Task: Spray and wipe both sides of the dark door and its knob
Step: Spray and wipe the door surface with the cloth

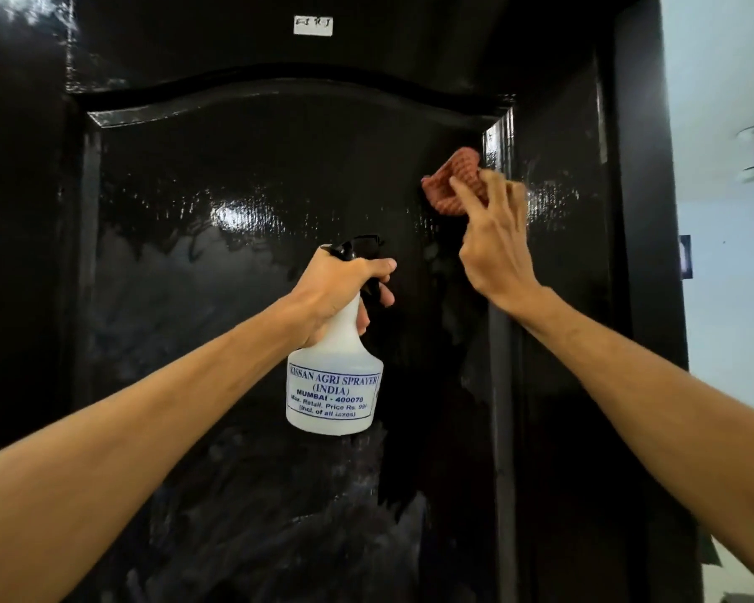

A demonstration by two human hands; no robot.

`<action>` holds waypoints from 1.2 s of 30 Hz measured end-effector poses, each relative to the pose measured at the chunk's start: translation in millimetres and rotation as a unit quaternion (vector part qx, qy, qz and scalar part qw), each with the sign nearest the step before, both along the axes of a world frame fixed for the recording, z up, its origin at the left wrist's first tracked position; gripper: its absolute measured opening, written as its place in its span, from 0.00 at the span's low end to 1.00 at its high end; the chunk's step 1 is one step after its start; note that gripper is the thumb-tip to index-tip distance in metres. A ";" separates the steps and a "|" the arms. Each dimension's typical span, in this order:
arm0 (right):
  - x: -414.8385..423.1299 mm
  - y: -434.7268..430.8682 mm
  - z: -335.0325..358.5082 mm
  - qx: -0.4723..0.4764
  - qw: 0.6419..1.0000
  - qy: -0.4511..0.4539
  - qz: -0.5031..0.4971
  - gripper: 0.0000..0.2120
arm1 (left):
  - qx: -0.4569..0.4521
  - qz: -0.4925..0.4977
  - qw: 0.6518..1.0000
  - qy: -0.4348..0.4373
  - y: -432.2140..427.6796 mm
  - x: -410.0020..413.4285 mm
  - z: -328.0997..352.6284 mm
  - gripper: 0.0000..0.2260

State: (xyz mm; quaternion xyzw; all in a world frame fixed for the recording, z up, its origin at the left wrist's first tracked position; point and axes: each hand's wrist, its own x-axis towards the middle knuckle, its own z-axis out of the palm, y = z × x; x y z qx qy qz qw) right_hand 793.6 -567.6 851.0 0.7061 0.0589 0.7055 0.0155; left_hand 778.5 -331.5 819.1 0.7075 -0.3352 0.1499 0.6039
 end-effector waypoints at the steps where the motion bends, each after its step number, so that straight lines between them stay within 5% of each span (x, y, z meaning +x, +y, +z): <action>1: 0.9 10.2 -4.9 0.014 1.000 0.000 0.004 0.30 | -0.007 0.010 1.000 0.007 10.1 1.0 -8.1 0.11; 8: 18.5 60.8 -96.8 -0.149 0.987 0.065 -0.007 0.32 | -0.013 0.063 0.998 0.021 52.7 6.2 -44.8 0.11; 14: 18.0 98.3 -27.0 0.003 1.000 0.019 0.013 0.32 | -0.048 0.106 0.993 0.015 105.2 7.9 -43.7 0.13; 20: 42.6 164.5 -78.4 -0.257 0.963 0.082 0.023 0.30 | -0.075 0.154 0.985 0.014 164.8 11.2 -51.5 0.12; 25: 43.6 210.8 -3.4 -0.091 0.994 0.039 0.037 0.30 | -0.082 0.170 0.982 0.003 200.3 18.9 -45.6 0.07; 31: 65.3 268.7 -63.5 -0.324 0.941 0.088 0.029 0.29 | -0.090 0.206 0.974 0.000 245.8 26.5 -52.1 0.09; 36: 61.0 301.7 7.6 -0.229 0.971 0.064 0.005 0.27 | -0.098 0.226 0.969 0.001 276.0 25.7 -52.9 0.09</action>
